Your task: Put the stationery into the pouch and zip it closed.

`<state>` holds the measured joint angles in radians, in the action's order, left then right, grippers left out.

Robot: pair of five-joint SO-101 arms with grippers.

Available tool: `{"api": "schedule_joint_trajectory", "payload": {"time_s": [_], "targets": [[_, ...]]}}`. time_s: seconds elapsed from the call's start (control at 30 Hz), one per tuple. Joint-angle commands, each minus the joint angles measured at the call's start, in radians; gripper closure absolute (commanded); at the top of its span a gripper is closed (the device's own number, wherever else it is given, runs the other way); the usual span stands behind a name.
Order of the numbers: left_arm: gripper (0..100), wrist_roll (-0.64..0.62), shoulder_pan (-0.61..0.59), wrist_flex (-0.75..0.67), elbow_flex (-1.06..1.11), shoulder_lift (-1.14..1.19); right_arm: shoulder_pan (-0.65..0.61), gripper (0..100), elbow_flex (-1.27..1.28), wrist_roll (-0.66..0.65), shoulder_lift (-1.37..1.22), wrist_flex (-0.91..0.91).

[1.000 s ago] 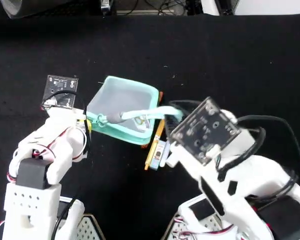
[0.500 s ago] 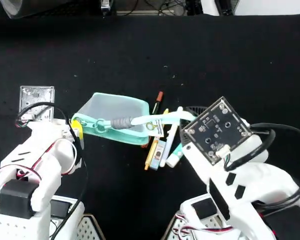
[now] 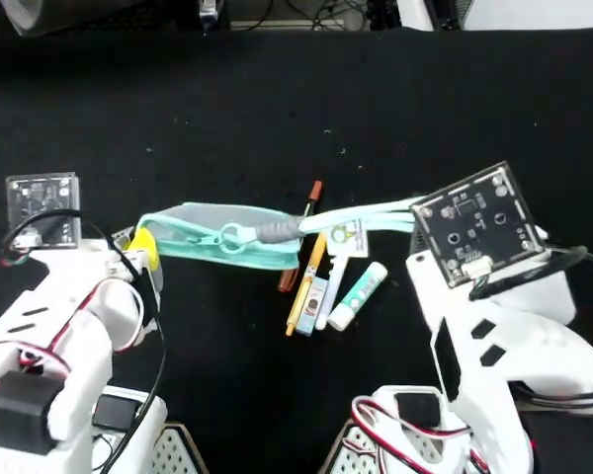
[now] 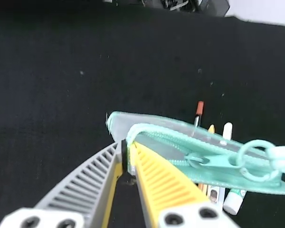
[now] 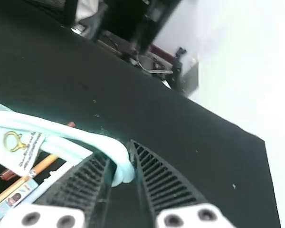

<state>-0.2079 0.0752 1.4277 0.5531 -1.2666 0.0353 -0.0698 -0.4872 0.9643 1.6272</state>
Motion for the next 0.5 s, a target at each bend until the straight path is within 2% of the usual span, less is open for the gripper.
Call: {"api": "schedule_joint_trajectory", "payload": {"time_s": [0.0, 0.13, 0.23, 0.47], "targets": [[97, -0.011, -0.015, 0.005, -0.065, 0.002, 0.048, 98.7, -0.035, -0.003, -0.004, -0.028], [97, -0.012, -0.015, 0.012, -0.085, 0.0, 0.147, 98.7, -0.033, 0.003, -0.004, -0.077], [97, -0.012, -0.015, 0.034, -0.116, 0.002, 0.222, 98.7, -0.031, 0.063, -0.005, -0.104], [97, -0.012, -0.013, 0.04, -0.143, 0.023, 0.235, 98.7, 0.022, 0.138, -0.013, -0.112]]}}
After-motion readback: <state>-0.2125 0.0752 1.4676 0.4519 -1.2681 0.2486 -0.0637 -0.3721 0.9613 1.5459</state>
